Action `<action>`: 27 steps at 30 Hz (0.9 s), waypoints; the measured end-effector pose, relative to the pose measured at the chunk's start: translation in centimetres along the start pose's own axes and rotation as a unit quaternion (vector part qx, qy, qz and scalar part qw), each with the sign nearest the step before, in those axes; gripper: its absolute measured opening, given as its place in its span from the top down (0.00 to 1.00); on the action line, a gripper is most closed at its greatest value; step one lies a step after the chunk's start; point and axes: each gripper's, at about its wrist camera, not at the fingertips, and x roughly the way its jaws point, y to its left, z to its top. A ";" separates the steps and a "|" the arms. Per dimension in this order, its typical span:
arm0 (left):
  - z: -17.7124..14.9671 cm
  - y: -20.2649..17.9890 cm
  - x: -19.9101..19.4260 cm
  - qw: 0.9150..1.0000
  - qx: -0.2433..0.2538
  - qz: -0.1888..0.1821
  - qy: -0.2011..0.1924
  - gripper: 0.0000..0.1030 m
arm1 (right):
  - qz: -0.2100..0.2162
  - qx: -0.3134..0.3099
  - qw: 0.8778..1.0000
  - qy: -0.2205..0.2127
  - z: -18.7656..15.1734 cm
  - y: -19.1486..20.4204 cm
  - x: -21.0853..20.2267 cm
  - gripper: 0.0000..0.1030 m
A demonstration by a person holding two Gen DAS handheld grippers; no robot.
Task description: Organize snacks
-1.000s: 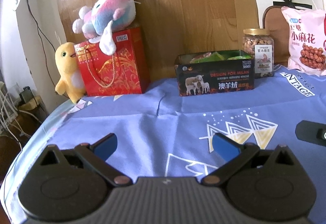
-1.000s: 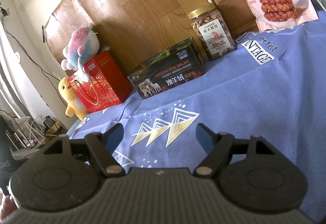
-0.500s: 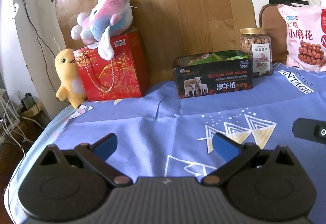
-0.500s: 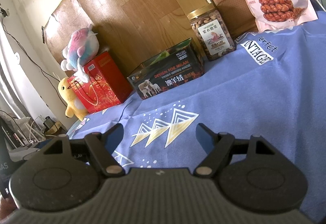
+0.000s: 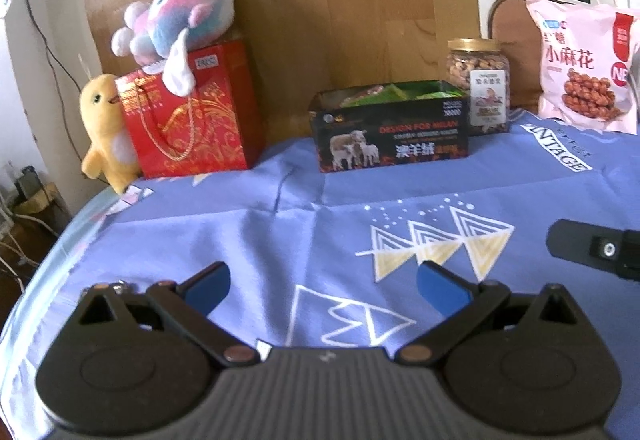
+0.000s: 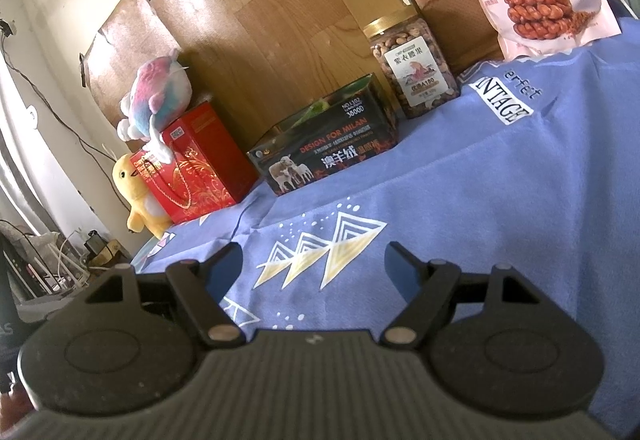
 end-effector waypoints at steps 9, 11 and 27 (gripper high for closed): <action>-0.1 -0.4 0.1 1.000 0.000 -0.010 0.009 0.00 | 0.000 0.004 1.000 0.000 0.0 -0.2 0.0 0.22; -0.1 -0.4 0.1 1.000 0.000 -0.011 0.010 0.00 | 0.000 0.005 1.000 -0.001 -0.1 -0.2 0.0 0.22; -0.3 -0.6 0.9 0.999 -0.008 -0.028 0.032 0.00 | -0.001 0.010 1.000 0.000 -0.2 -0.4 0.0 0.22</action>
